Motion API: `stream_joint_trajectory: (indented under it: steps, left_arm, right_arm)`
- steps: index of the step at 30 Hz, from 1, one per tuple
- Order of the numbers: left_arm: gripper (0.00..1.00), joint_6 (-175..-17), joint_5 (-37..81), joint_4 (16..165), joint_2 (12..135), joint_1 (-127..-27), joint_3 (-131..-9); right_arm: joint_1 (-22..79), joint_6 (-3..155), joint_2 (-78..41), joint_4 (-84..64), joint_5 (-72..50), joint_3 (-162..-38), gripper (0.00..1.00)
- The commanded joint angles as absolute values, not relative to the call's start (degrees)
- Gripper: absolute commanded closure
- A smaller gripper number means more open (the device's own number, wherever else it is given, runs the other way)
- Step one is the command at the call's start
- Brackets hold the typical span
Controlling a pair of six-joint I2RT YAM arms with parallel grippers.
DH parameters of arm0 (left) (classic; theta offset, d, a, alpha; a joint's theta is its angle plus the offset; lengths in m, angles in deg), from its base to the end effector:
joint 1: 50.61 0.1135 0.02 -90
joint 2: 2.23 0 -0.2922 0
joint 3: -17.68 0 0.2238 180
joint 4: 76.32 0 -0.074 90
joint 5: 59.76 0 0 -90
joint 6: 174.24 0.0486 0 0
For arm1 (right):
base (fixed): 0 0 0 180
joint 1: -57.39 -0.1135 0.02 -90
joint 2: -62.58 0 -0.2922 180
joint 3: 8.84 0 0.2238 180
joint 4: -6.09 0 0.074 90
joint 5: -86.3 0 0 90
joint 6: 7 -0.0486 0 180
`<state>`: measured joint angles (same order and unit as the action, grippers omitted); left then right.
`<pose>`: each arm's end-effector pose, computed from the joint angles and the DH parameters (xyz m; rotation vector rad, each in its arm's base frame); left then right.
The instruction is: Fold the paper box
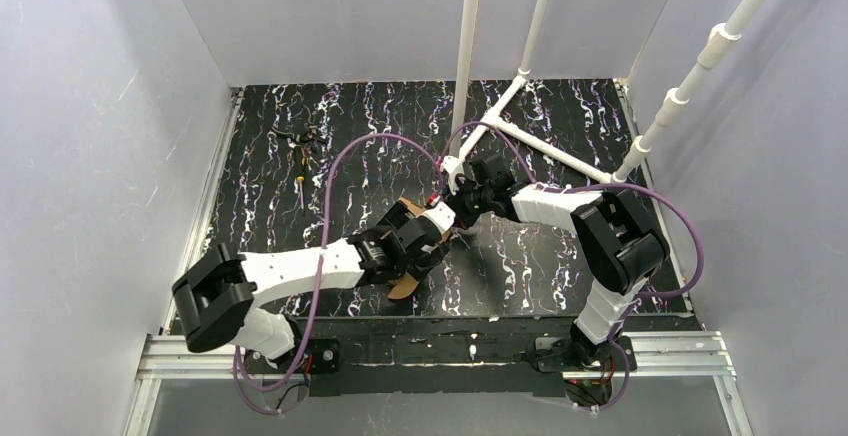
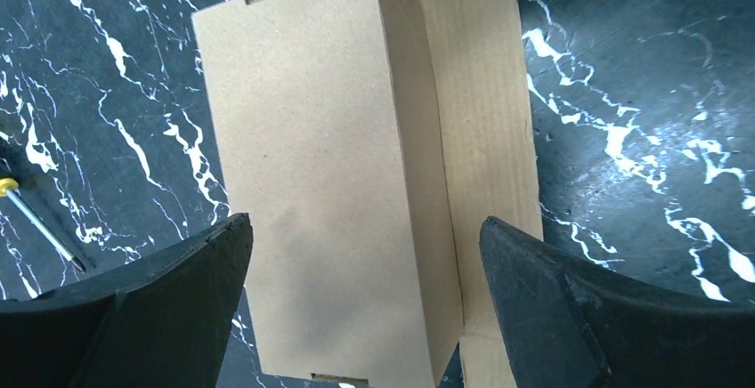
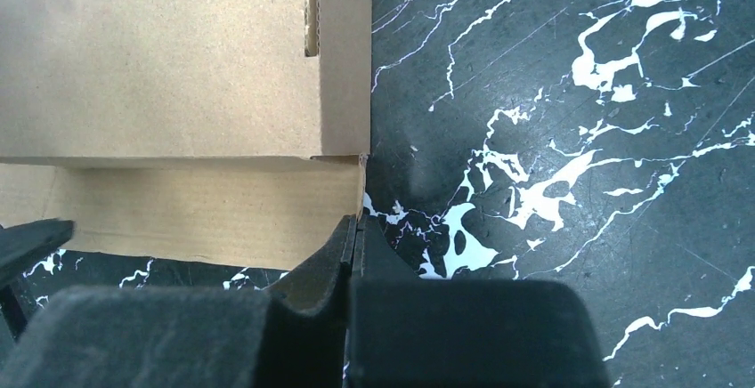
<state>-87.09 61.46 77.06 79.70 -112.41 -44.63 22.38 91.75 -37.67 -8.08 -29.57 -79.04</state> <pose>0.1497 -0.2258 0.2442 0.8767 2.0580 0.0475 0.2746 0.2182 0.2069 -1.0906 2.1022 0.7533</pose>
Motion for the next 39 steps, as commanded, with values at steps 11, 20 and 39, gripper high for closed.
stream_joint_trajectory:
  steps: [11, 20, 39]
  left_arm:
    - [0.02, -88.6, 53.4, 78.0, 82.1, -104.1, -48.8]
    - [0.12, -88.0, 54.2, 78.2, 85.8, -102.1, -49.9]
    - [0.02, -90.9, 48.7, 76.3, 77.9, -101.7, -48.6]
  right_arm:
    - [22.5, 91.3, -38.7, -8.0, -29.9, -81.1, 0.99]
    - [22.5, 91.3, -38.7, -8.0, -30.1, -81.2, 0.99]
    - [22.6, 91.3, -38.9, -8.0, -30.3, -81.4, 0.99]
